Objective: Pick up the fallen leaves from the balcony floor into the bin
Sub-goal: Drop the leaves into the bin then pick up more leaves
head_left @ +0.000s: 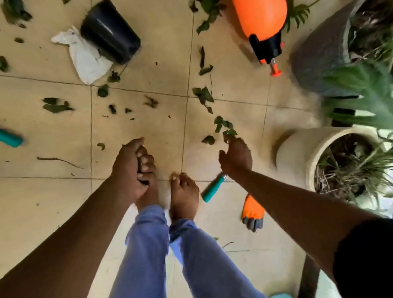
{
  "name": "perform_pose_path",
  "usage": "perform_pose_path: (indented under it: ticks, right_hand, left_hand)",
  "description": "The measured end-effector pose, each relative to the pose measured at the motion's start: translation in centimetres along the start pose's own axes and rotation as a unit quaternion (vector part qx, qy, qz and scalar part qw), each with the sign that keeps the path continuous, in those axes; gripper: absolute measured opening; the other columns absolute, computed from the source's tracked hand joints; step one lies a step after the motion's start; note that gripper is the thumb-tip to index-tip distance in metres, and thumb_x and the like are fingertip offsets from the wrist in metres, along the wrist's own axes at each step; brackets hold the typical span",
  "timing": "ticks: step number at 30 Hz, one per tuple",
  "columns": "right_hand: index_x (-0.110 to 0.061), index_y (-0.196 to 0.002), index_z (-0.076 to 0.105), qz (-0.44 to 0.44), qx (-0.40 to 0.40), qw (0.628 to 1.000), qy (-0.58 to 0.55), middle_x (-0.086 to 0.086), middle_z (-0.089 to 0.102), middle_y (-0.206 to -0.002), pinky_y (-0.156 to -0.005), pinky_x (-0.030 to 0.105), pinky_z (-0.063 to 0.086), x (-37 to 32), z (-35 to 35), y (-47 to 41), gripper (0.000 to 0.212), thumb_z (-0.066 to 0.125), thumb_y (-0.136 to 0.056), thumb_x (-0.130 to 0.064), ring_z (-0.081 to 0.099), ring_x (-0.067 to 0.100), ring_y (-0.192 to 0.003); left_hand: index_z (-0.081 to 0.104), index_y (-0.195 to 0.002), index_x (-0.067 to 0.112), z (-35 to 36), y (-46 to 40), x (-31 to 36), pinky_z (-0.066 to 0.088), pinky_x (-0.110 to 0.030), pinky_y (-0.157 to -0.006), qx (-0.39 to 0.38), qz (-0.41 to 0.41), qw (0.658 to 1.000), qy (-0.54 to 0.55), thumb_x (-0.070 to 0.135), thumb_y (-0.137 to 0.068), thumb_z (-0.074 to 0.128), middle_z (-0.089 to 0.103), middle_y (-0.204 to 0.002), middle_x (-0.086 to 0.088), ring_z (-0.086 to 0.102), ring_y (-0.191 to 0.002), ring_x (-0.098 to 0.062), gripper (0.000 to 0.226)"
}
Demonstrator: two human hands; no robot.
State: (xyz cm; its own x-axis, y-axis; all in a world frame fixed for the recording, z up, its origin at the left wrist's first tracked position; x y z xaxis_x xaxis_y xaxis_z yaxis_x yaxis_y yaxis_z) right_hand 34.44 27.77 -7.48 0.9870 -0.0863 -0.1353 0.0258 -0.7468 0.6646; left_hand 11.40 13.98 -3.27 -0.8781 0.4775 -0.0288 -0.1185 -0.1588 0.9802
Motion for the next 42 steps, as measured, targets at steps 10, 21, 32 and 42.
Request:
perform_pose_path:
  ticks: [10,21,32,42]
  right_hand:
    - [-0.017,-0.136,0.044,-0.045,0.089,0.995,0.011,0.014,0.046,-0.127,-0.075,0.035,0.057,4.4,4.5,-10.0,0.047,0.066,-0.096,-0.027,0.058,0.028,-0.091]
    - [-0.021,-0.084,0.073,0.111,0.099,0.946,-0.289,-0.003,0.073,-0.074,-0.068,0.04,0.065,7.3,2.2,-6.7,0.016,0.075,-0.088,-0.006,0.073,0.014,-0.059]
    - [0.005,-0.086,0.071,-0.17,-0.268,0.88,-0.354,0.018,0.072,-0.073,-0.059,0.032,0.061,-6.5,-3.4,5.8,0.01,0.074,-0.082,0.013,0.071,0.023,-0.059]
    - [-0.019,-0.065,0.074,-0.115,-0.184,0.955,-0.202,-0.002,0.073,-0.069,-0.067,0.042,0.064,-11.4,-3.9,4.9,0.023,0.079,-0.072,0.003,0.073,0.015,-0.066]
  left_hand:
    - [0.036,-0.044,0.023,-0.5,-9.6,-2.2,0.014,-0.011,-0.027,-0.015,-0.049,0.994,-0.093,0.042,-0.101,0.051,0.03,-0.045,0.008,0.027,-0.031,-0.005,0.062]
    - [0.036,-0.05,0.025,0.4,-8.7,-2.7,0.013,-0.01,-0.029,-0.002,-0.044,0.993,-0.107,0.041,-0.101,0.052,0.032,-0.047,0.007,0.027,-0.034,-0.005,0.056]
    - [0.04,-0.056,0.025,3.3,-7.5,-2.0,0.016,-0.014,-0.032,-0.01,0.012,0.995,-0.101,0.042,-0.099,0.056,0.038,-0.051,0.006,0.03,-0.036,-0.007,0.05]
    - [0.064,-0.052,0.019,6.6,-5.4,-3.0,0.036,-0.022,-0.046,-0.158,0.04,0.971,-0.172,0.027,-0.102,0.043,0.053,-0.052,0.0,0.049,-0.047,-0.015,0.055]
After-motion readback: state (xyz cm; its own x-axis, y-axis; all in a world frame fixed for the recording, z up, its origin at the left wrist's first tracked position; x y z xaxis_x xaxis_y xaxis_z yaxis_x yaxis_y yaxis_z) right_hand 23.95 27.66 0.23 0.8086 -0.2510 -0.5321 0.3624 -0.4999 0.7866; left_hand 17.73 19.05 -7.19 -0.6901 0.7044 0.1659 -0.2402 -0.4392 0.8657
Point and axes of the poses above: each hand's wrist, its own y-axis away from the middle knuckle, its own z-axis out of the palm, x = y × z, the point moved 7 cm from there along -y, towards the middle knuckle
